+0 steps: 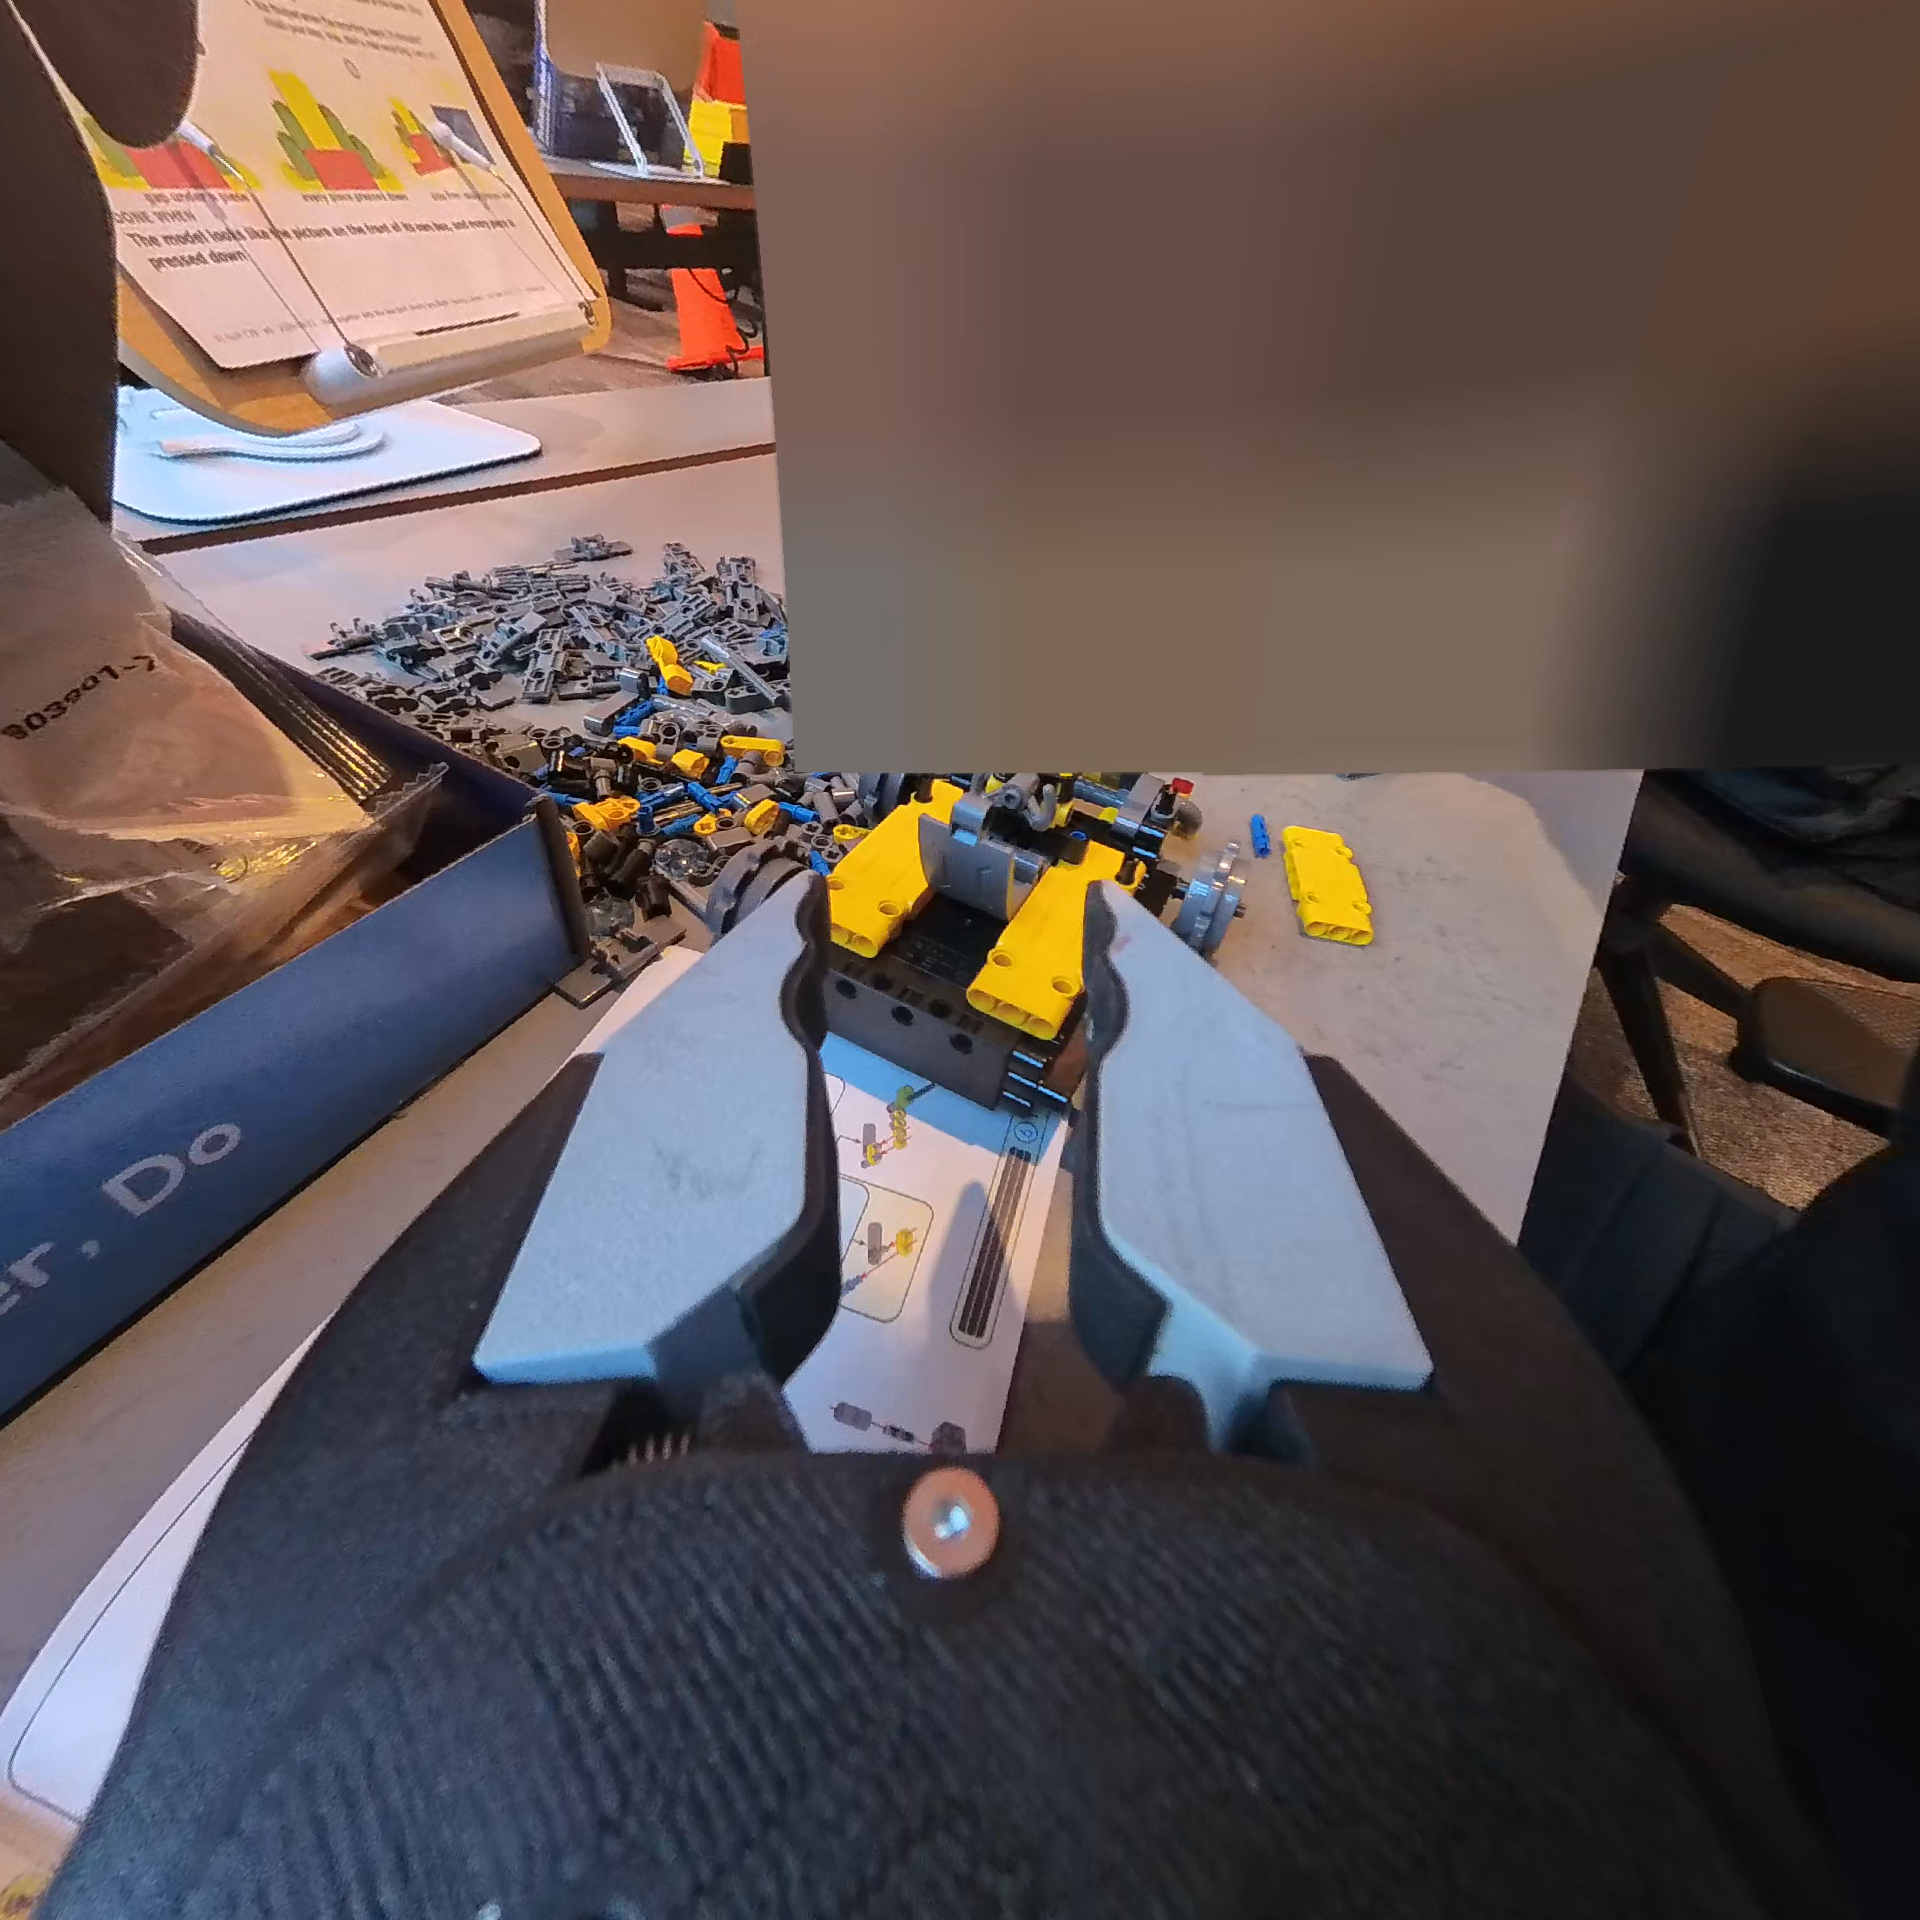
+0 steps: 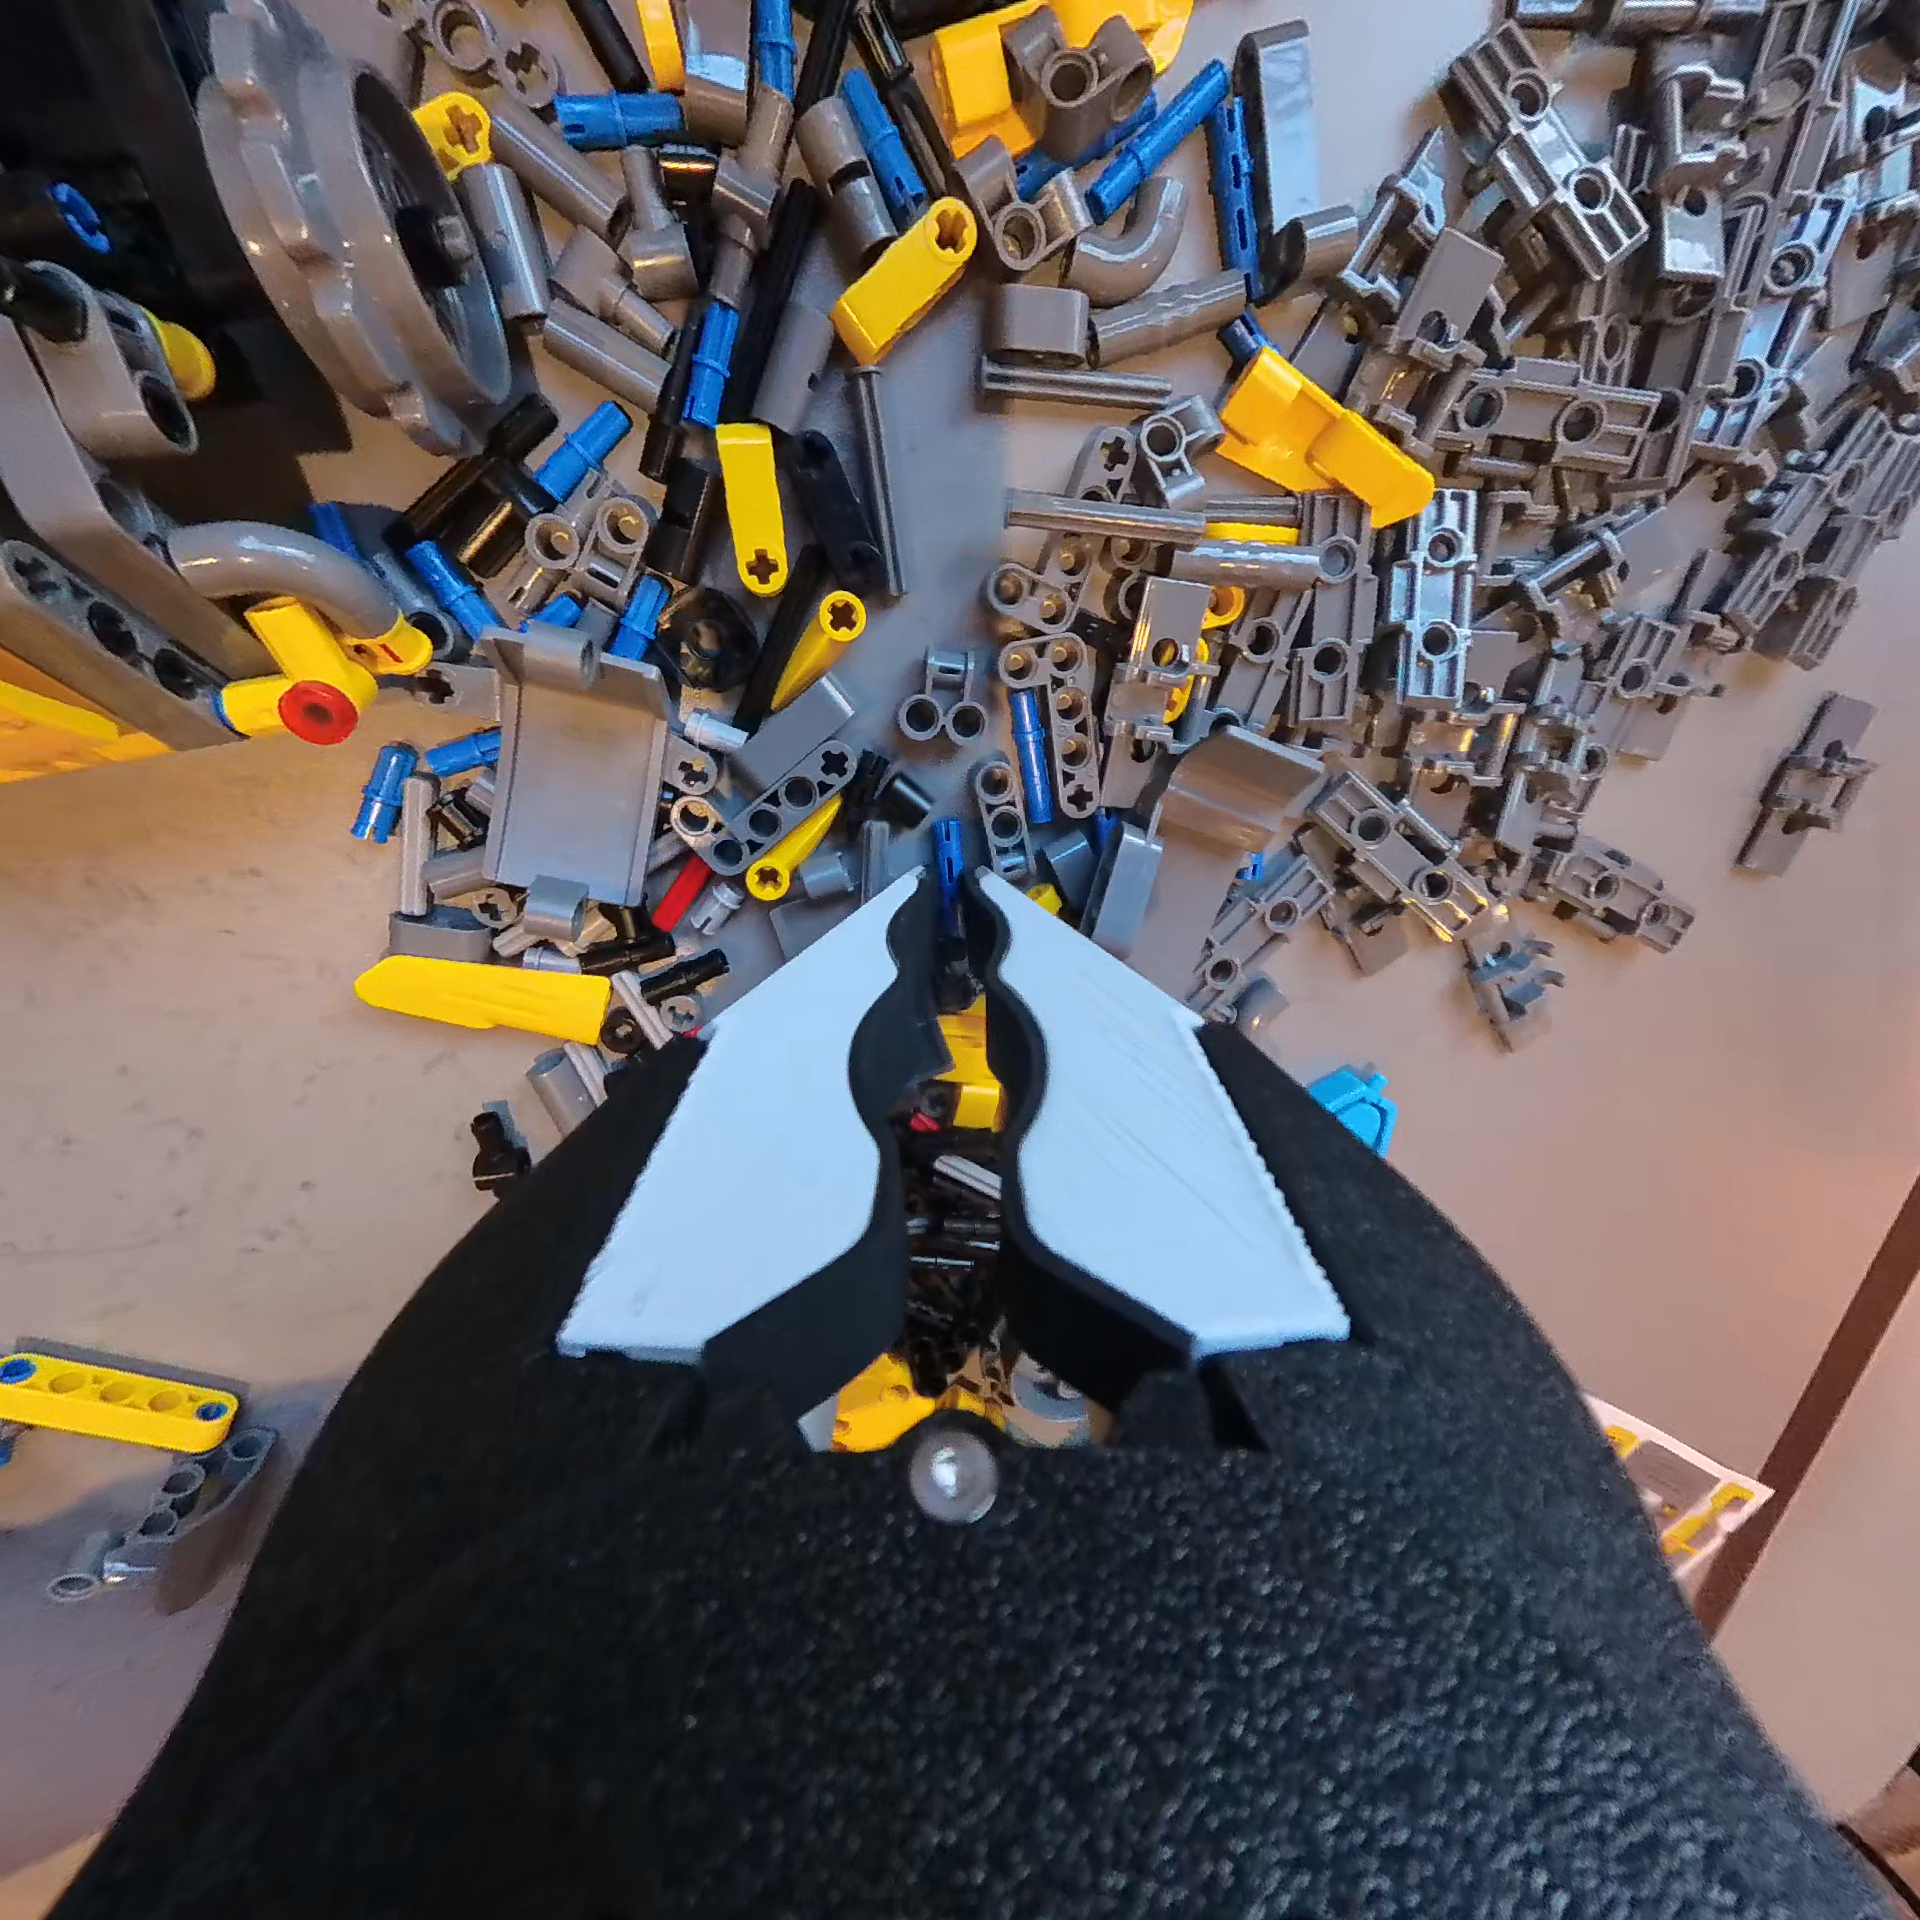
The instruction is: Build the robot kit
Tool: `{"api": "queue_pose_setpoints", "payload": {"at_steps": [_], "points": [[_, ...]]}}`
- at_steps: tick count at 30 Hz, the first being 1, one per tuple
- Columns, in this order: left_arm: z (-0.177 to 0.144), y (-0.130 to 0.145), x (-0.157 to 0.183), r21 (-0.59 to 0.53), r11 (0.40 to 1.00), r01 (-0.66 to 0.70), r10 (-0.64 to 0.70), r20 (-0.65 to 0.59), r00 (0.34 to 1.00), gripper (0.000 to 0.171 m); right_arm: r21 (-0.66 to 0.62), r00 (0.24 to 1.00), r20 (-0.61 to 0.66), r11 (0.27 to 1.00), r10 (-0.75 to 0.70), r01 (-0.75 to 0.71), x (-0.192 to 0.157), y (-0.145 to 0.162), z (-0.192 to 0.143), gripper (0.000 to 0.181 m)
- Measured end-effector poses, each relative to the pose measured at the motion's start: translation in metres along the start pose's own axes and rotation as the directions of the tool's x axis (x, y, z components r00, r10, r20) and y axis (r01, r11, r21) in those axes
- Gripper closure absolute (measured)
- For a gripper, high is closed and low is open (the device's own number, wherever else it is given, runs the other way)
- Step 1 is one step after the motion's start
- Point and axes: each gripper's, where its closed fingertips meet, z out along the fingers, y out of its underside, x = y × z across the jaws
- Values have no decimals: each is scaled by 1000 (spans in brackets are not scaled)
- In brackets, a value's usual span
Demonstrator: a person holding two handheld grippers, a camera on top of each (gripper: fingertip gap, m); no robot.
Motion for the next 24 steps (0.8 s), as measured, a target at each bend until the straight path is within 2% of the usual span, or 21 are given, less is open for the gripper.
{"api": "queue_pose_setpoints", "payload": {"at_steps": [4,9,11,14,17,24], "points": [[1,1,1,-6,1000,-8,8,2,1000,125,26,1000,-4,999,22,-22,-1,-1,-4,178],[1,1,3,-6,1000,-20,20,0,1000,125,113,996,-49,991,72,-66,-14,-12,-44,177],[1,1,3,-6,1000,-27,27,5,1000,125,155,996,-52,986,71,-62,-32,-17,-64,177],[0,1,2,-5,999,-33,33,17,999,125,228,1000,16,973,14,-17,-86,-26,-80,177],[0,0,0,2,999,-40,39,39,998,124,190,1000,11,982,-13,11,-127,-17,-72,177],[-2,-3,-2,19,995,-97,94,107,990,120,105,1000,-3,994,-1,2,-162,-3,-47,177]]}}
